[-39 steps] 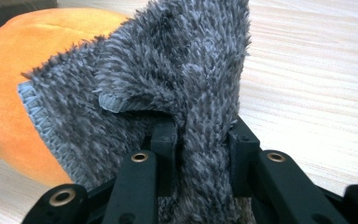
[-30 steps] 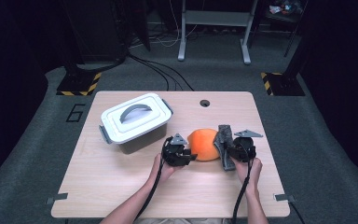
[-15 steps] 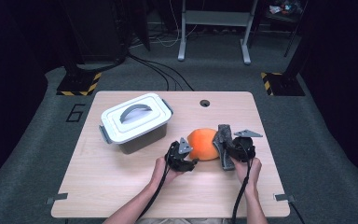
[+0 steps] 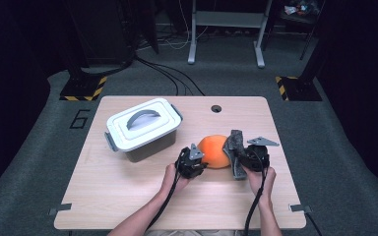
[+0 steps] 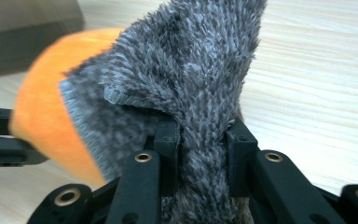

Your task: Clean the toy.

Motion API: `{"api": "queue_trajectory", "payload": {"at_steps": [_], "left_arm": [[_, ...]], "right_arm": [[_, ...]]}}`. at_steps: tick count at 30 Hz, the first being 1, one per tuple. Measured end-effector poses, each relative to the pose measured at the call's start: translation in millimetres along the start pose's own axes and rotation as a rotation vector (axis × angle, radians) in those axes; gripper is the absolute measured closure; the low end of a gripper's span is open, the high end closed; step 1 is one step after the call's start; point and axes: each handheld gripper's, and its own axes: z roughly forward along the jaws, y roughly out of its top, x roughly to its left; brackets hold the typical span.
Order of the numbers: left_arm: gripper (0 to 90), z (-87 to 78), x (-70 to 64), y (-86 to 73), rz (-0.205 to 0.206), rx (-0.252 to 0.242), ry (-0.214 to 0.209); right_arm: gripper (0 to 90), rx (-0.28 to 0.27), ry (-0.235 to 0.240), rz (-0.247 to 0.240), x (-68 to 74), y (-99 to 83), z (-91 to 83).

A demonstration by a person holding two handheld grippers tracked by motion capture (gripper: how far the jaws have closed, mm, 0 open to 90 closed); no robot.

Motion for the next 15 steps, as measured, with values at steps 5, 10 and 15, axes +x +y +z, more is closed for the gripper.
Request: {"api": "queue_trajectory", "payload": {"at_steps": [5, 10, 15], "left_arm": [[74.1, -4.0, 4.7, 3.5, -0.058, -0.001, -0.046], [73.9, -3.3, 3.1, 8.9, -0.063, 0.010, -0.059], [73.7, -3.2, 3.8, 12.3, -0.096, 0.013, -0.084]], "right_arm": [[70.7, -0.039, 0.038, -0.034, 13.1, 5.6, -12.4], [70.7, -0.070, 0.113, -0.065, 34.2, 15.0, -21.5], [70.6, -0.057, 0.126, -0.105, 51.4, 22.4, -20.4]]}}
